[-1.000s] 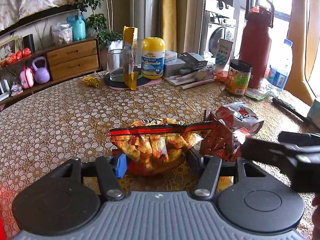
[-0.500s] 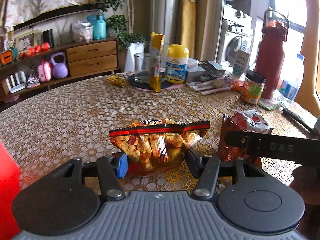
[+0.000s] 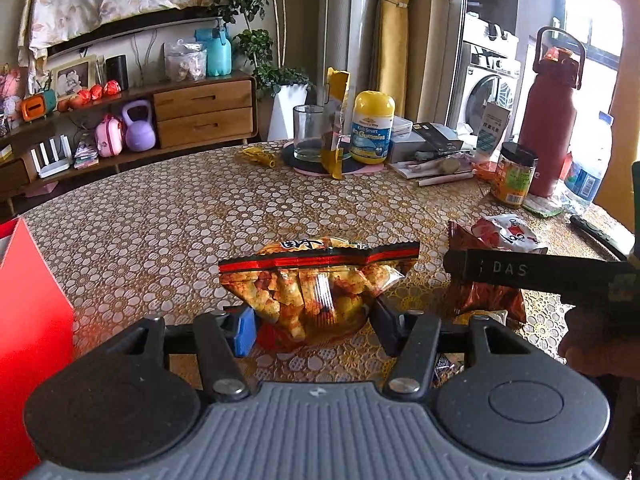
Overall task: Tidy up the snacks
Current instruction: 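Grasp the red chip bag with the left tool while the right tool grasps the brown foil bag, then carry both held bags over the white box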
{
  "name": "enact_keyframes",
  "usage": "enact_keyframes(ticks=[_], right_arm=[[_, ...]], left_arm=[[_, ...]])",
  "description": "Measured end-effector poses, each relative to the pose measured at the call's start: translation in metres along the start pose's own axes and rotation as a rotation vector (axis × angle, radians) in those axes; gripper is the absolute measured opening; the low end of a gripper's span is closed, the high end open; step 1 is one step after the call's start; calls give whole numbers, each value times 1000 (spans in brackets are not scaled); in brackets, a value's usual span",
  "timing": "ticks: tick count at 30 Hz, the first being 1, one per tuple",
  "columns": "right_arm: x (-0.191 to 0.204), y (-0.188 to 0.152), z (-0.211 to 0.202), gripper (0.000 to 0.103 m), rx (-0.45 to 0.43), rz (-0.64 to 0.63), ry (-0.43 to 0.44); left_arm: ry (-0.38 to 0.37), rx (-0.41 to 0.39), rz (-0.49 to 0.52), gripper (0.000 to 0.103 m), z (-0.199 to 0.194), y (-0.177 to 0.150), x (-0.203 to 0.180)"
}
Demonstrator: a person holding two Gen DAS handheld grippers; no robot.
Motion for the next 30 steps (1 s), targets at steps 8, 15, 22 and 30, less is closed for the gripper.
enact_keyframes(ticks=[8, 15, 22, 30], right_arm=[[-3, -3, -9, 61, -25, -12, 9], [-4, 2, -46, 59, -89, 2, 13], [6, 1, -99, 59, -151, 5, 47], [50, -2, -147, 59, -204, -21, 133]], left_arm=[[-3, -22, 6, 57, -20, 1, 0], [-22, -70, -2, 57, -55, 4, 0], [-38, -134, -19, 57, -99, 8, 7], [-31, -200, -65, 57, -152, 7, 31]])
Point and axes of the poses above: each gripper's, at about its wrist camera, not at the fingertips, and z roughly the way its jaws point, x to its left, y to its top, the point moved 9 cm from there along z, roughly the way its jaws point, and after that the axes turned 6 degrees about y, right-handed, at the moved point
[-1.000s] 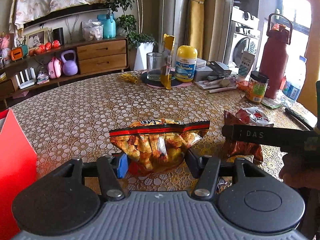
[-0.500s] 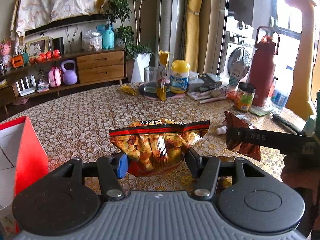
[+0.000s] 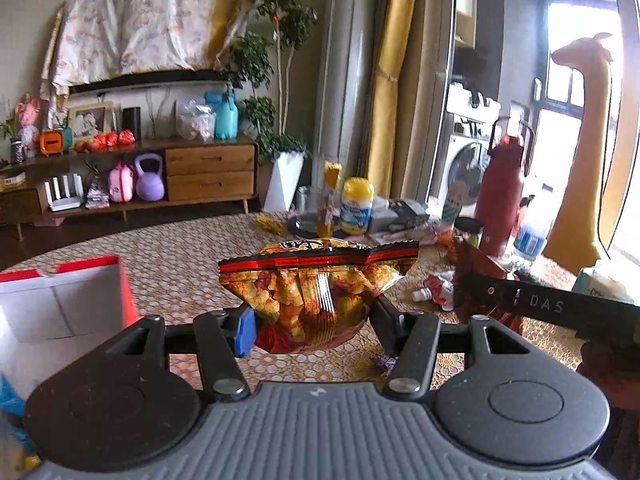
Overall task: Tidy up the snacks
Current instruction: 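Carry both held bags over the white box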
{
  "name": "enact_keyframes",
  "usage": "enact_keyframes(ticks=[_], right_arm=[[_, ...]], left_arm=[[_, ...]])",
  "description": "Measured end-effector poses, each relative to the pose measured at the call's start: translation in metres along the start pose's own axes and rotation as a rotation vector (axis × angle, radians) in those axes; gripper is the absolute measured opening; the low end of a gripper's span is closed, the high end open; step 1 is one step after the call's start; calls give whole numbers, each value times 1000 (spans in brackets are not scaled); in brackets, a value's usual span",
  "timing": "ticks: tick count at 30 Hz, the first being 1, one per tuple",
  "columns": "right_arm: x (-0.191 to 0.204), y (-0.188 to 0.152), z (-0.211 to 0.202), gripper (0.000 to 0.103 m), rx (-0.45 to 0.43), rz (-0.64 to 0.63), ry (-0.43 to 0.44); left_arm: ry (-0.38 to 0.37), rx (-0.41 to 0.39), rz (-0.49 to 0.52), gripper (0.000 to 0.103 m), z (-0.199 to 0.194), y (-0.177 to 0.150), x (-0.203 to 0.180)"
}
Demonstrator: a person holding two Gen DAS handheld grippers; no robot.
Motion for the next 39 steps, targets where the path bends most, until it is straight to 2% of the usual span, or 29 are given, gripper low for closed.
enact_keyframes(ticks=[5, 13, 18, 24, 30, 39], right_arm=[[57, 3, -12, 59, -9, -62, 111], [155, -3, -9, 59, 21, -185, 296], [215, -15, -1, 59, 54, -277, 393], [271, -36, 8, 59, 100, -378, 463], [296, -61, 15, 59, 157, -443, 485], [300, -86, 20, 59, 207, -477, 463]], left_arm=[[47, -39, -40, 57, -32, 4, 32], [213, -65, -113, 57, -72, -4, 116], [297, -55, -159, 57, -90, -15, 163], [347, -15, -196, 57, -95, -35, 197], [371, 35, -232, 57, -90, -58, 219], [362, 87, -249, 57, -79, -80, 227]])
Point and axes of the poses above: each gripper's, at about its wrist camera, not at the fingertips, and z roughly the way its jaws point, x to its left, y to its top, the point moved 9 cm from there along z, roughly the way its jaws point, and after that the axes turned 6 degrees about y, right-handed, at the moved point
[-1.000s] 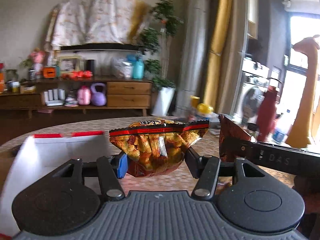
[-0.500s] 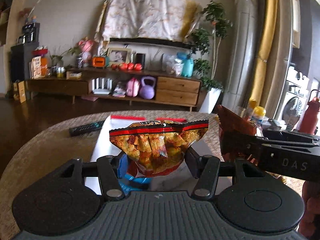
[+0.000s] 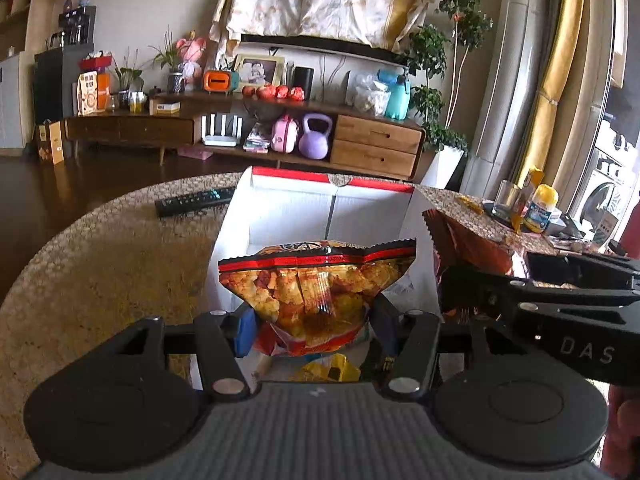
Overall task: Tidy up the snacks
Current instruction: 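Carry both held bags over the white box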
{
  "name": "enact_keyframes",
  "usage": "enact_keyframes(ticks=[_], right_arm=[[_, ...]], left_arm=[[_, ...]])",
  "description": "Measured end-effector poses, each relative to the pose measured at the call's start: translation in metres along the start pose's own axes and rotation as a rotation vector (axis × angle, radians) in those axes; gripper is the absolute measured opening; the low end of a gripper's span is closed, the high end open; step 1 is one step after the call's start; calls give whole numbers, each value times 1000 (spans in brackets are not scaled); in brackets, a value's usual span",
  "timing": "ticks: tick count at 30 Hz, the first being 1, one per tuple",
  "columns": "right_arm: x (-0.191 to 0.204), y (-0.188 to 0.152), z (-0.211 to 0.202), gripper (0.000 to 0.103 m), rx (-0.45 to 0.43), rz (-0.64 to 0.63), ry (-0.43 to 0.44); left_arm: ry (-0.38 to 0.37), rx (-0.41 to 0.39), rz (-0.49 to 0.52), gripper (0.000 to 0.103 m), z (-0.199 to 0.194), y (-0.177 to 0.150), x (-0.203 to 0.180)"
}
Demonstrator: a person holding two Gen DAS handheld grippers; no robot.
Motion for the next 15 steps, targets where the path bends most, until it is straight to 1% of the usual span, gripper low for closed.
enact_keyframes(ticks=[9, 15], right_arm=[[5, -2, 0, 62, -3, -34, -16], [3, -1, -1, 66, -9, -37, -28]], left_arm=[[0, 19, -3, 57, 5, -5, 0], [2, 19, -2, 57, 5, -5, 0]])
Point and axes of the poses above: each gripper's, at about its wrist camera, not at the fingertips, and z roughly the way its jaws point, x to its left, y to its top, the point moved 9 cm from there along z, roughly the way its jaws point, and after that the axes turned 6 degrees about y, right-handed, at the moved point
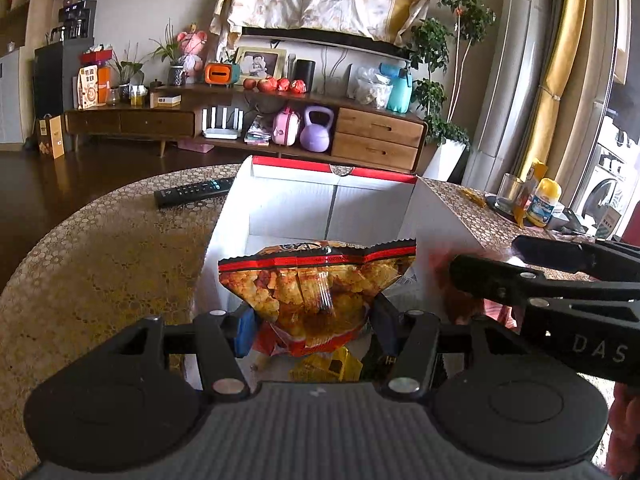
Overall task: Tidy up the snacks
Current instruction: 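Carry both held bags over the white box, then open both tools to release the bags into the box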
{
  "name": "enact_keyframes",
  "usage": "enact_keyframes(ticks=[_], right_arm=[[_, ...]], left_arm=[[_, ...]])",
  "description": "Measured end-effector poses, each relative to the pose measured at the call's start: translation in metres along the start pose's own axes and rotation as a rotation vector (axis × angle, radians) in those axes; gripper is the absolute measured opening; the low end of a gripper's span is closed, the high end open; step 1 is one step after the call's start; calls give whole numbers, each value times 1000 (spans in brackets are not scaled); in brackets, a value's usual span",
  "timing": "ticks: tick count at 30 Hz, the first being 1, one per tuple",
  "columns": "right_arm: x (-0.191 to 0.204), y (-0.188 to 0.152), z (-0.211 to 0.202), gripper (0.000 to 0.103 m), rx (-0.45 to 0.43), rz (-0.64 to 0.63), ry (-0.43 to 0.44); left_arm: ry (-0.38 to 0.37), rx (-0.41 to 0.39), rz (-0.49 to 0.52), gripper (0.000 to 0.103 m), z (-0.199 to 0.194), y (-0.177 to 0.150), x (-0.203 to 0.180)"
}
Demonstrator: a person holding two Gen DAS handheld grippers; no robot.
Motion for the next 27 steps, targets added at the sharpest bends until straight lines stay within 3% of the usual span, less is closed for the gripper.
enact_keyframes(ticks=[5, 13, 15, 27], right_arm=[[1, 3, -4, 74, -15, -7, -5], [-10, 8, -20, 79, -49, 36, -14], [-16, 8, -28, 81, -63, 54, -24], [-79, -1, -76, 100, -124, 157, -135]], left_arm=[[2, 1, -3, 59, 0, 0, 0], [-11, -21, 12, 69, -4, 10, -6], [5, -39, 12, 80, -8, 13, -7], [-68, -105, 62, 87, -30, 32, -55]])
Point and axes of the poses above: each gripper's, at about its wrist camera, not at the fingertips, and z roughly the way its jaws point, x to its left, y to its top, the point moved 9 cm from there along z, roughly the way its jaws point, and after that the axes turned 6 degrees about y, right-handed, at the moved point
